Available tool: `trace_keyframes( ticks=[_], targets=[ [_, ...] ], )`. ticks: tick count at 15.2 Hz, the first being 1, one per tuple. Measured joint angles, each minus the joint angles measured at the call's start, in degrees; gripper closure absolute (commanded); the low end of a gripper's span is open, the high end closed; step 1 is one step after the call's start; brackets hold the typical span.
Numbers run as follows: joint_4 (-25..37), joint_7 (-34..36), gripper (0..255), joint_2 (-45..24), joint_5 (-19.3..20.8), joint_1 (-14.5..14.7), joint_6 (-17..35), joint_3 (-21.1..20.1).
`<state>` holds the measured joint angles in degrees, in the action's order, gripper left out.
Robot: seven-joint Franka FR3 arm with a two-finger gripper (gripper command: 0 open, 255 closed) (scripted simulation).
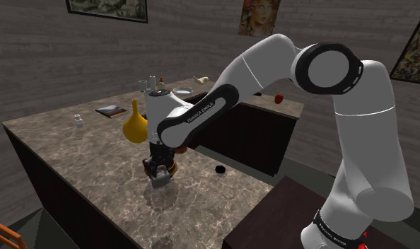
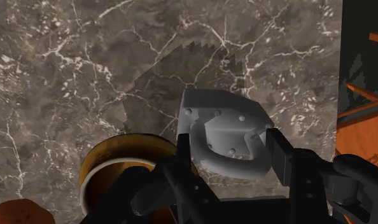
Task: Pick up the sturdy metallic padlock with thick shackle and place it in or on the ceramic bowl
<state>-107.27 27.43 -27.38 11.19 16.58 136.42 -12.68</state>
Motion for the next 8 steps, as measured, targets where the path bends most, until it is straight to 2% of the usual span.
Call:
trace_keyframes(
  ticks=[8],
  targets=[
    [0.9,-1.0,255,3.5,-1.3,-0.5,-4.3,-0.8]
  ],
)
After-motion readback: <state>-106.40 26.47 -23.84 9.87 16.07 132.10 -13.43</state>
